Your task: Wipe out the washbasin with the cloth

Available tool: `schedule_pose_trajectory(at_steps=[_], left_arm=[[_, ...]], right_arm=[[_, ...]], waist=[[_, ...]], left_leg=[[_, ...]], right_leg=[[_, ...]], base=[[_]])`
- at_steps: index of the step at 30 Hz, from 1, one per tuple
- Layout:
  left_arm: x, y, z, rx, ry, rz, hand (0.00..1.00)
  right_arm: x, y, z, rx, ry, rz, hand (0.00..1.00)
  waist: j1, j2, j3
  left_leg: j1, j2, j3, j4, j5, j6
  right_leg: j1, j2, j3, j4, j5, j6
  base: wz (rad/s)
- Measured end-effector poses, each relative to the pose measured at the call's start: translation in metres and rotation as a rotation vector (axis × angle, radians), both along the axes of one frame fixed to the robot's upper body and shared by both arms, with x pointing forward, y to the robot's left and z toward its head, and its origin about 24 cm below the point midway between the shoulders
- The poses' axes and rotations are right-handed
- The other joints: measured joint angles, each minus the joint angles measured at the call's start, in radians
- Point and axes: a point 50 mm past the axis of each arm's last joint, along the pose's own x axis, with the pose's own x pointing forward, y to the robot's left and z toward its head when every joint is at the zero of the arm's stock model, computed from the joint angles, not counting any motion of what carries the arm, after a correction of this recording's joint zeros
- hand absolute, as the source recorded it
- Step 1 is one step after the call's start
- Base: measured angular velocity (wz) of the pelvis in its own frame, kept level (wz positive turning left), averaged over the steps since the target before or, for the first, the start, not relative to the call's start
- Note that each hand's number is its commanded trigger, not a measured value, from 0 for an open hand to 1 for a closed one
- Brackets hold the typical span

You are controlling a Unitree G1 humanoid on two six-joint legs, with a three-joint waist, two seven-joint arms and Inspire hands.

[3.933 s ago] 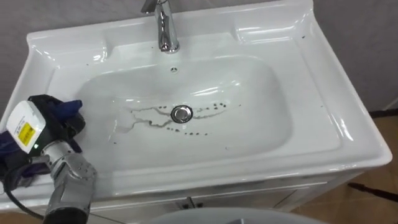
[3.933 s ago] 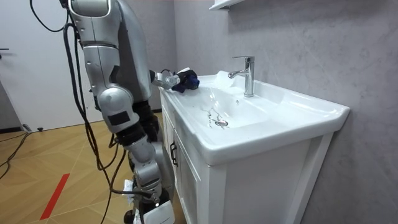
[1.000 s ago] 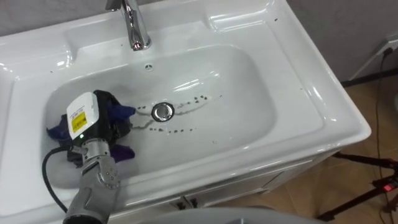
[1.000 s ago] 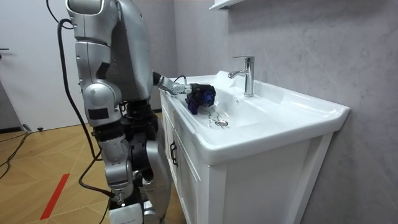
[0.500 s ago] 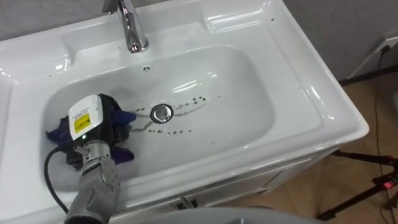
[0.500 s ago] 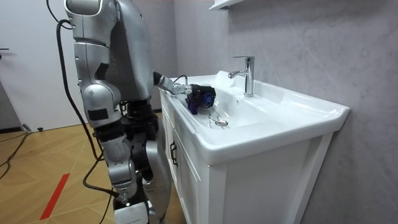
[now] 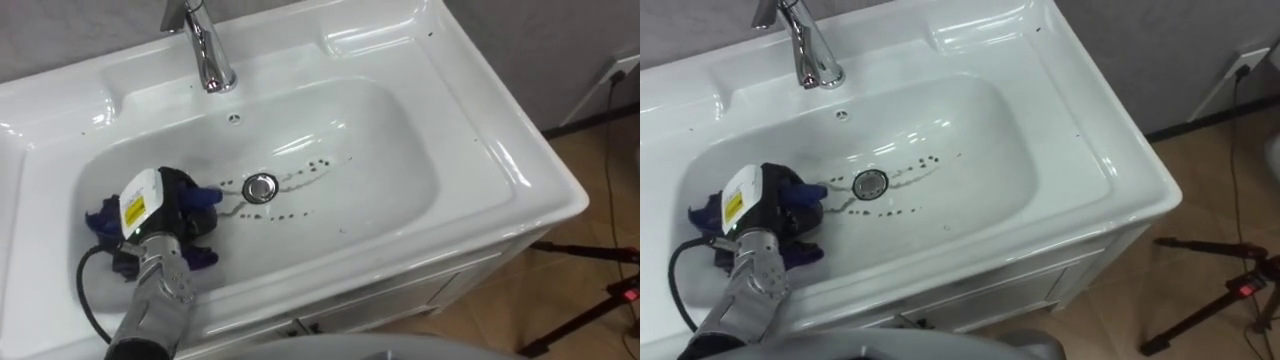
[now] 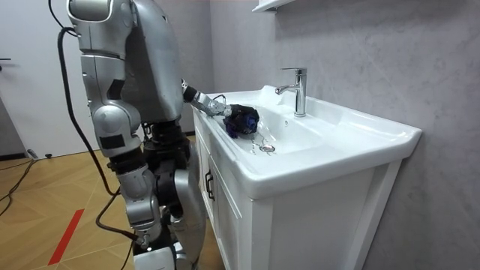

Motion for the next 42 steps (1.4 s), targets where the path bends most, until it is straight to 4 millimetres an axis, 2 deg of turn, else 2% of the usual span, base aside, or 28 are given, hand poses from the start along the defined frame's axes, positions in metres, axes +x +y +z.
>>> schedule_pose_trajectory(at_steps=[4, 9, 12, 24, 34, 40, 42], left_arm=[[-0.001, 0.000, -0.005, -0.074, 0.013, 0.030, 1.00], [0.001, 0.001, -0.005, -0.194, -0.010, 0.077, 1.00], [0.002, 0.003, -0.004, -0.237, -0.014, 0.096, 1.00], [0.005, 0.005, -0.005, -0.380, -0.048, 0.162, 1.00], [0.008, 0.003, -0.006, -0.391, -0.042, 0.152, 1.00], [0.018, -0.004, -0.007, -0.408, -0.034, 0.136, 1.00], [0.030, -0.010, -0.004, -0.409, -0.040, 0.108, 1.00]], right_arm=[[-0.001, -0.001, 0.000, 0.000, 0.026, 0.018, 0.00], [-0.002, 0.001, 0.000, 0.010, 0.040, 0.020, 0.00], [-0.001, 0.001, 0.000, 0.008, 0.039, 0.023, 0.00], [-0.004, 0.008, -0.002, 0.022, 0.045, 0.018, 0.00], [-0.006, 0.014, -0.003, 0.048, 0.056, -0.008, 0.00], [-0.007, 0.019, -0.004, 0.059, 0.073, 0.001, 0.00], [-0.004, 0.021, -0.005, 0.066, 0.068, -0.010, 0.00]], waist=[[0.003, -0.001, -0.0001], [0.011, -0.018, -0.0105], [0.019, -0.025, -0.0140], [0.014, -0.039, -0.0134], [0.018, -0.042, -0.0130], [0.027, -0.052, -0.0125], [0.027, -0.058, -0.0119]], left_leg=[[0.023, 0.000, 0.000, -0.008, 0.000, 0.000], [0.027, -0.001, 0.000, -0.008, 0.000, 0.000], [0.039, -0.001, 0.000, -0.010, 0.000, 0.000], [0.053, -0.002, 0.002, -0.010, 0.000, 0.001], [0.055, -0.003, 0.005, -0.010, 0.000, 0.001], [0.050, -0.004, 0.004, -0.009, -0.001, 0.001], [0.027, -0.005, 0.004, -0.009, -0.001, 0.001]], right_leg=[[0.013, 0.003, 0.006, 0.000, -0.001, 0.000], [0.015, 0.001, 0.005, 0.004, -0.005, 0.001], [0.022, 0.003, 0.012, 0.004, -0.005, 0.001], [0.033, 0.002, 0.013, 0.009, -0.005, 0.002], [0.029, 0.002, 0.023, 0.016, -0.006, 0.003], [0.022, 0.002, 0.027, 0.021, -0.007, 0.005], [0.000, 0.001, 0.025, 0.024, -0.005, 0.009]], base=[[-0.07], [0.02], [-0.05], [0.00], [0.00], [0.03], [0.07]])
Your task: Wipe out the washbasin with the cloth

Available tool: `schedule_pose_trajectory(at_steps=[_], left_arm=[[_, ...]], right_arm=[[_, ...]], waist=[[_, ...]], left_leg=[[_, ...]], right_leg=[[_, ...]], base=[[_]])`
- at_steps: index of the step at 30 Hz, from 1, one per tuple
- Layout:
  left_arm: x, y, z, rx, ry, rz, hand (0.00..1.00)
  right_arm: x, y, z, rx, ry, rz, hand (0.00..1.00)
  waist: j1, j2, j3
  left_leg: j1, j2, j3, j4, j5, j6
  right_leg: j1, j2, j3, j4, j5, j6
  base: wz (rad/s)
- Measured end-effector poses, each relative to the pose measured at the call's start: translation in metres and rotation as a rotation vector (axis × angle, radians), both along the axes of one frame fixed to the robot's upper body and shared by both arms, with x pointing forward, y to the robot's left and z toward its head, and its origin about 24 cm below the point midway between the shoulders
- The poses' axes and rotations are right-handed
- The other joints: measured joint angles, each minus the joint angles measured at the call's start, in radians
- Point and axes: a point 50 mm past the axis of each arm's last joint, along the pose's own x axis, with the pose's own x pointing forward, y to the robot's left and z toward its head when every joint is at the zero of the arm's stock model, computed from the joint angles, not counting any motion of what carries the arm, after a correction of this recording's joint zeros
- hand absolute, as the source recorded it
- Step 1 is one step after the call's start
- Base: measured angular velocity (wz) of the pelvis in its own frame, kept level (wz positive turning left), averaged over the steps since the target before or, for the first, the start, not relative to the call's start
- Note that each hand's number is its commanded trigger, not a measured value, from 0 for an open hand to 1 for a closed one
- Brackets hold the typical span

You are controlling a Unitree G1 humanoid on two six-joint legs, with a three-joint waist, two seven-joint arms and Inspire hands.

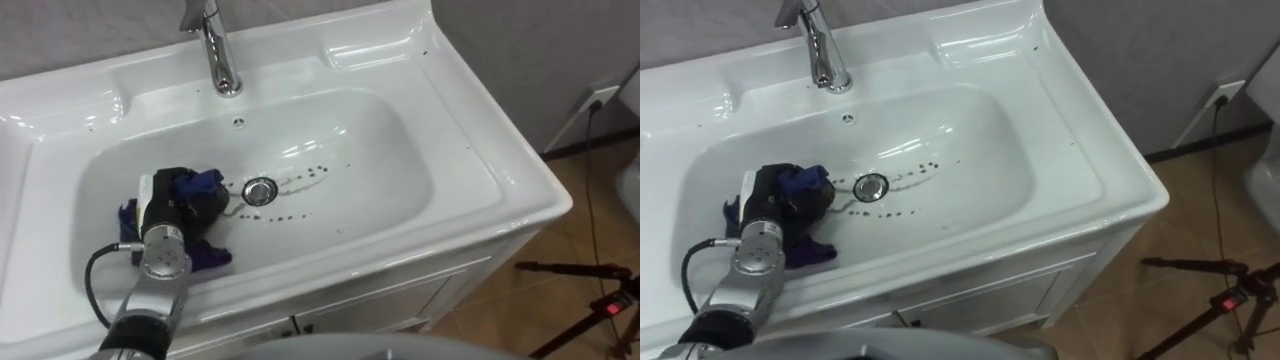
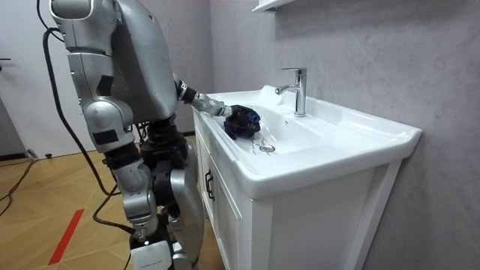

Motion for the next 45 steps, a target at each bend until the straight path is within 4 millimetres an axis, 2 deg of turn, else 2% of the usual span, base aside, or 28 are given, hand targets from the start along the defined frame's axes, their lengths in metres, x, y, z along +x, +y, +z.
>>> schedule_pose_trajectory(at_steps=[5, 8, 9, 11, 16, 18, 22, 25, 28, 29, 31, 33, 36, 40, 41, 45], left_arm=[[0.023, -0.015, 0.003, 0.003, 0.002, -0.048, 1.00], [0.042, -0.025, 0.008, -0.008, 0.006, -0.068, 1.00], [0.050, -0.031, 0.009, -0.008, 0.015, -0.084, 1.00], [0.055, -0.036, 0.010, 0.000, 0.029, -0.105, 1.00], [0.067, -0.038, 0.015, -0.009, 0.037, -0.096, 1.00], [0.077, -0.039, 0.020, -0.039, 0.040, -0.069, 1.00], [0.090, -0.041, 0.028, -0.077, 0.037, -0.037, 1.00], [0.100, -0.042, 0.035, -0.070, 0.027, -0.038, 1.00], [0.111, -0.046, 0.045, -0.089, 0.012, -0.028, 1.00], [0.115, -0.048, 0.048, -0.113, 0.004, -0.014, 1.00], [0.121, -0.051, 0.054, -0.148, -0.013, 0.000, 1.00], [0.126, -0.053, 0.059, -0.184, -0.033, 0.017, 1.00], [0.131, -0.058, 0.065, -0.226, -0.050, 0.023, 1.00], [0.136, -0.062, 0.072, -0.243, -0.081, 0.011, 1.00], [0.138, -0.064, 0.075, -0.252, -0.095, 0.005, 1.00], [0.145, -0.077, 0.083, -0.296, -0.109, -0.031, 1.00]], right_arm=[[0.017, 0.003, 0.000, -0.001, -0.032, -0.015, 0.00], [0.038, 0.004, 0.001, 0.002, -0.079, -0.013, 0.00], [0.042, 0.003, 0.001, -0.004, -0.080, 0.001, 0.00], [0.046, 0.001, 0.002, -0.013, -0.083, 0.008, 0.00], [0.050, -0.003, 0.003, -0.017, -0.090, -0.041, 0.00], [0.055, -0.004, 0.004, -0.023, -0.099, -0.034, 0.00], [0.062, -0.007, 0.005, -0.030, -0.108, -0.029, 0.00], [0.077, -0.011, 0.009, -0.060, -0.122, -0.015, 0.00], [0.090, -0.010, 0.011, -0.089, -0.148, 0.027, 0.00], [0.094, -0.010, 0.012, -0.098, -0.159, 0.031, 0.00], [0.101, -0.010, 0.013, -0.114, -0.180, 0.039, 0.00], [0.119, -0.008, 0.017, -0.121, -0.240, 0.016, 0.00], [0.134, -0.003, 0.020, -0.124, -0.280, 0.029, 0.00], [0.138, 0.000, 0.021, -0.106, -0.302, -0.024, 0.00], [0.139, 0.000, 0.021, -0.104, -0.305, -0.030, 0.00], [0.149, 0.007, 0.023, -0.074, -0.339, -0.049, 0.00]], waist=[[-0.019, -0.010, 0.0063], [-0.026, -0.005, 0.0123], [-0.026, -0.001, 0.0176], [-0.028, 0.005, 0.0199], [-0.051, 0.016, 0.0181], [-0.051, 0.025, 0.0205], [-0.058, 0.031, 0.0258], [-0.069, 0.033, 0.0282], [-0.084, 0.029, 0.0344], [-0.094, 0.029, 0.0389], [-0.106, 0.027, 0.0400], [-0.113, 0.024, 0.0447], [-0.139, 0.024, 0.0462], [-0.150, 0.025, 0.0456], [-0.154, 0.028, 0.0440], [-0.164, 0.030, 0.0428]], left_leg=[[-0.043, -0.001, 0.005, 0.001, 0.000, 0.000], [-0.088, 0.000, 0.034, 0.001, 0.000, 0.000], [-0.094, 0.000, 0.037, 0.001, 0.000, 0.001], [-0.113, -0.002, 0.053, 0.001, 0.002, 0.003], [-0.156, -0.009, 0.055, 0.002, 0.011, 0.019], [-0.183, -0.013, 0.058, 0.003, 0.016, 0.026], [-0.218, -0.018, 0.059, 0.007, 0.023, 0.039], [-0.266, -0.021, 0.080, 0.020, 0.029, 0.047], [-0.302, -0.028, 0.091, 0.022, 0.041, 0.055], [-0.312, -0.031, 0.091, 0.025, 0.043, 0.057], [-0.335, -0.036, 0.097, 0.033, 0.045, 0.061], [-0.355, -0.040, 0.114, 0.034, 0.048, 0.067], [-0.372, -0.037, 0.111, 0.028, 0.048, 0.074], [-0.395, -0.037, 0.108, 0.032, 0.047, 0.077], [-0.402, -0.039, 0.107, 0.034, 0.048, 0.079], [-0.403, -0.047, 0.104, 0.034, 0.049, 0.084]], right_leg=[[-0.044, -0.001, 0.003, -0.004, 0.021, 0.005], [-0.089, -0.001, 0.008, -0.013, 0.046, 0.009], [-0.093, 0.000, 0.012, -0.027, 0.058, 0.012], [-0.111, 0.001, 0.023, -0.030, 0.068, 0.015], [-0.156, -0.003, 0.032, -0.040, 0.089, 0.021], [-0.177, -0.004, 0.038, -0.041, 0.101, 0.024], [-0.213, -0.011, 0.038, -0.039, 0.115, 0.025], [-0.260, -0.015, 0.048, -0.036, 0.132, 0.028], [-0.297, -0.019, 0.062, -0.039, 0.148, 0.039], [-0.304, -0.020, 0.062, -0.044, 0.155, 0.041], [-0.326, -0.020, 0.071, -0.042, 0.162, 0.050], [-0.350, -0.020, 0.089, -0.047, 0.178, 0.054], [-0.353, -0.022, 0.088, -0.070, 0.199, 0.060], [-0.365, -0.029, 0.076, -0.076, 0.210, 0.058], [-0.371, -0.031, 0.073, -0.076, 0.214, 0.053], [-0.371, -0.037, 0.063, -0.075, 0.213, 0.055]], base=[[-0.01], [-0.10], [-0.05], [-0.14], [-0.05], [-0.06], [-0.01], [-0.11], [-0.12], [0.00], [-0.12], [-0.26], [-0.02], [0.10], [0.09], [0.04]])
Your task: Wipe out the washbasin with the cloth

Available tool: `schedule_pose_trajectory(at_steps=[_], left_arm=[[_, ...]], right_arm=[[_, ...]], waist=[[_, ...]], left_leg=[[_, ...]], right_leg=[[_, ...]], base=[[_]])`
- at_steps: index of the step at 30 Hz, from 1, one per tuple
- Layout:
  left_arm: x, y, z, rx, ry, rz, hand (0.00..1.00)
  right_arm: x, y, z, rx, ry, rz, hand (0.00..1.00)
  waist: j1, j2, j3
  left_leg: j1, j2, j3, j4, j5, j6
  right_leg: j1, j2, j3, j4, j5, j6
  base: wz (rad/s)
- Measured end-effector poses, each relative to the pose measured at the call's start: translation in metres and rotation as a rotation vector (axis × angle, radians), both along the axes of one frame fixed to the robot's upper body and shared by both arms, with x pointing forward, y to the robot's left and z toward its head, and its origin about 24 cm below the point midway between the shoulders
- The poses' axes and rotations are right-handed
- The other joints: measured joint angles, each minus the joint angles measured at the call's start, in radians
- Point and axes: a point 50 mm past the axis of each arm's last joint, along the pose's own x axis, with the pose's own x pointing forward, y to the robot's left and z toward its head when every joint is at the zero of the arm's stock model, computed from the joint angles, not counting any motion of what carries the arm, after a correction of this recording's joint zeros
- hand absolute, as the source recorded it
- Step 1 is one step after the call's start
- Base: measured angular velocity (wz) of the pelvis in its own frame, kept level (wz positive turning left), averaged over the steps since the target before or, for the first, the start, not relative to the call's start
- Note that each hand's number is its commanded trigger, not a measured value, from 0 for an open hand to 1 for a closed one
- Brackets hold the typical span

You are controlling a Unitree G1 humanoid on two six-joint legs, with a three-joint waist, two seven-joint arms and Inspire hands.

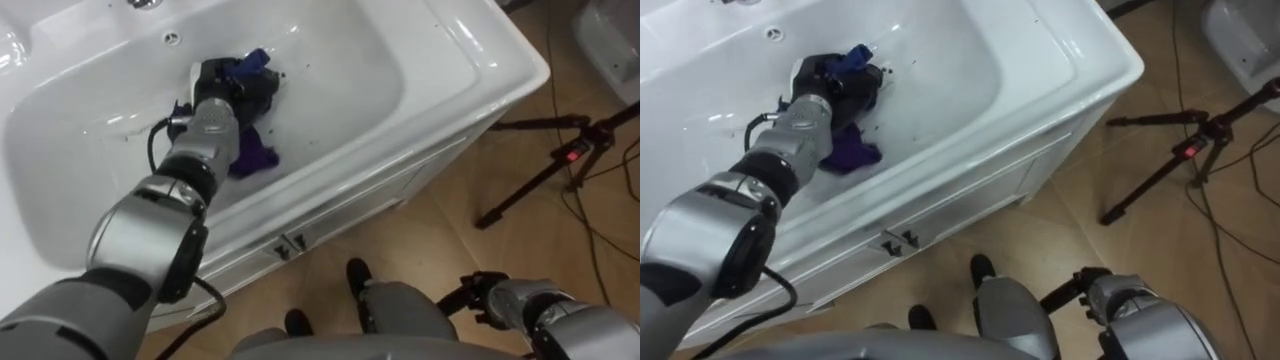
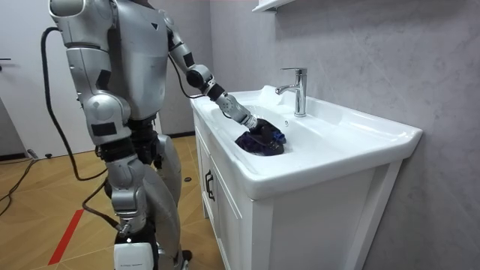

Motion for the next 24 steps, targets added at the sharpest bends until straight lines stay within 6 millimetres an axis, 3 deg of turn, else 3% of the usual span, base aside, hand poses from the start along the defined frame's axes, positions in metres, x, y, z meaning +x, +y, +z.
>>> schedule_pose_trajectory(at_steps=[2, 6, 8, 18, 21, 24], left_arm=[[0.003, -0.011, 0.004, -0.027, -0.007, -0.040, 1.00], [0.009, -0.041, 0.018, -0.092, -0.068, -0.142, 1.00], [0.009, -0.049, 0.022, -0.094, -0.086, -0.178, 1.00], [0.016, -0.062, 0.041, -0.132, -0.157, -0.227, 1.00], [0.018, -0.068, 0.050, -0.155, -0.197, -0.262, 1.00], [0.018, -0.069, 0.053, -0.166, -0.208, -0.266, 1.00]], right_arm=[[0.005, 0.004, 0.001, -0.001, -0.013, 0.034, 0.00], [0.009, 0.011, 0.001, 0.018, -0.044, 0.044, 0.00], [0.010, 0.012, 0.001, 0.021, -0.052, 0.044, 0.00], [0.016, 0.015, 0.003, 0.012, -0.093, 0.080, 0.00], [0.017, 0.011, 0.004, 0.013, -0.112, 0.066, 0.00], [0.018, 0.010, 0.004, 0.011, -0.123, 0.065, 0.00]], waist=[[-0.012, -0.001, 0.0005], [-0.026, -0.015, 0.0107], [-0.029, -0.015, 0.0107], [-0.036, -0.010, 0.0130], [-0.037, 0.001, 0.0213], [-0.033, 0.006, 0.0241]], left_leg=[[0.002, -0.003, -0.007, 0.001, -0.002, 0.003], [-0.003, -0.003, -0.012, 0.001, -0.007, 0.011], [-0.004, -0.005, -0.012, 0.002, -0.010, 0.015], [-0.045, -0.007, -0.030, 0.030, -0.025, 0.025], [-0.051, -0.006, -0.029, 0.035, -0.027, 0.024], [-0.052, -0.004, -0.026, 0.035, -0.029, 0.023]], right_leg=[[0.006, -0.002, -0.005, -0.001, -0.003, 0.004], [0.007, -0.011, -0.017, -0.005, -0.008, 0.011], [0.005, -0.014, -0.017, -0.004, -0.011, 0.015], [-0.017, -0.022, -0.034, -0.002, -0.012, 0.022], [-0.022, -0.022, -0.034, -0.001, -0.012, 0.021], [-0.026, -0.020, -0.034, 0.000, -0.012, 0.021]], base=[[0.12], [0.06], [0.02], [0.05], [-0.01], [-0.05]])
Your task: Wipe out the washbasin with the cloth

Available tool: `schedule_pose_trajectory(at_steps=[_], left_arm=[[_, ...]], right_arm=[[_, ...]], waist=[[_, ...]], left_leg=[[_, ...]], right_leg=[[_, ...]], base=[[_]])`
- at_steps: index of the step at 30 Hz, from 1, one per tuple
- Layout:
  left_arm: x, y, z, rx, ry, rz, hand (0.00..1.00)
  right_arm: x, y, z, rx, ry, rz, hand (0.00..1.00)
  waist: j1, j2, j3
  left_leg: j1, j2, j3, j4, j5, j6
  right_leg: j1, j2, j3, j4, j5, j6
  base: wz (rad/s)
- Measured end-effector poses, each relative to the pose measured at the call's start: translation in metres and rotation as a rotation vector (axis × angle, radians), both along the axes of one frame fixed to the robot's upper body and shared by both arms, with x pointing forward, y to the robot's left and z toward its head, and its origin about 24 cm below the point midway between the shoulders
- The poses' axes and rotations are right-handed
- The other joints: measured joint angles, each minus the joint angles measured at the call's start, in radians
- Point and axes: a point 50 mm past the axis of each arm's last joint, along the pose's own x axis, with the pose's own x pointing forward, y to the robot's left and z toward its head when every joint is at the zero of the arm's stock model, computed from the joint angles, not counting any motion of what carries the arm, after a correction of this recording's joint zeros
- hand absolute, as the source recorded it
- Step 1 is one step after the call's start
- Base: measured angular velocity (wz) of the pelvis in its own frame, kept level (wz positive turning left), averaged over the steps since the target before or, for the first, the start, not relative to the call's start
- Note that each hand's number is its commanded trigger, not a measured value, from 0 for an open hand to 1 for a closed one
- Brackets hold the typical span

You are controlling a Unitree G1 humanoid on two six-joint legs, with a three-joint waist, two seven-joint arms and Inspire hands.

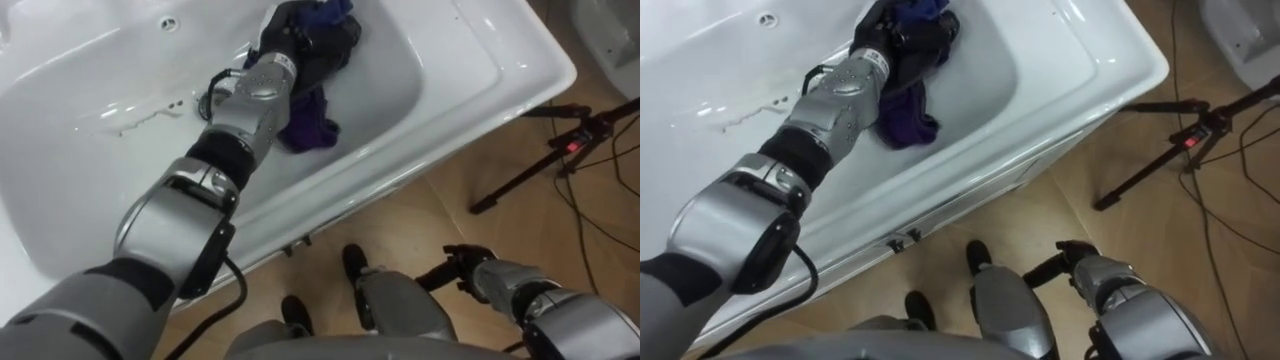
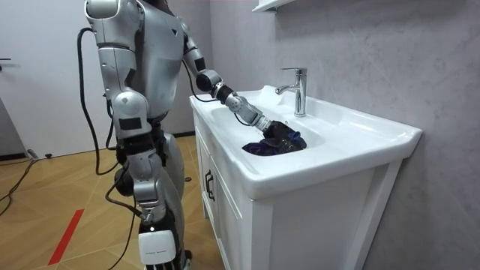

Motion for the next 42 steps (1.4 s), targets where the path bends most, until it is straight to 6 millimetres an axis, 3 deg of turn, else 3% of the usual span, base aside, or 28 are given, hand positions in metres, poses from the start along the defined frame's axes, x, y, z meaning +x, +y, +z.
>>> schedule_pose_trajectory(at_steps=[11, 16, 18, 25, 32, 42], left_arm=[[0.002, 0.003, 0.004, 0.046, -0.031, -0.011, 1.00], [0.004, 0.010, 0.005, 0.180, -0.078, -0.028, 1.00], [0.004, 0.013, 0.004, 0.266, -0.100, -0.038, 1.00], [0.003, 0.030, -0.009, 0.465, -0.111, -0.052, 1.00], [-0.003, 0.086, -0.027, 0.762, -0.036, -0.003, 1.00], [-0.033, 0.125, -0.062, 1.104, 0.015, -0.039, 1.00]], right_arm=[[0.001, 0.002, 0.000, 0.007, -0.017, 0.003, 0.00], [0.003, 0.003, 0.001, 0.016, -0.032, -0.015, 0.00], [0.002, 0.002, 0.000, 0.022, -0.026, -0.047, 0.00], [-0.002, -0.003, 0.000, 0.033, -0.022, -0.093, 0.00], [-0.006, -0.005, -0.002, 0.037, -0.017, -0.120, 0.00], [-0.010, -0.010, -0.002, 0.067, -0.016, -0.163, 0.00]], waist=[[-0.004, -0.001, 0.0012], [-0.004, -0.012, 0.0223], [-0.005, -0.012, 0.0228], [0.014, -0.010, 0.0219], [0.018, -0.007, 0.0201], [0.018, 0.021, 0.0026]], left_leg=[[0.000, 0.000, 0.003, 0.009, 0.000, 0.000], [-0.001, -0.001, 0.002, 0.021, -0.002, 0.000], [-0.001, 0.000, 0.002, 0.025, -0.004, -0.002], [0.006, 0.005, 0.008, 0.037, -0.009, -0.006], [0.015, 0.008, 0.003, 0.039, -0.010, -0.008], [0.054, 0.005, 0.003, 0.031, -0.010, -0.008]], right_leg=[[-0.001, -0.001, 0.001, 0.007, 0.000, 0.000], [-0.004, -0.002, 0.001, 0.022, -0.005, -0.003], [-0.002, -0.001, 0.000, 0.023, -0.006, -0.004], [-0.002, 0.004, -0.001, 0.043, -0.011, -0.011], [0.009, 0.004, -0.009, 0.051, -0.016, -0.014], [0.051, 0.003, -0.010, 0.044, -0.020, -0.013]], base=[[0.00], [0.00], [0.00], [-0.03], [0.03], [0.00]])
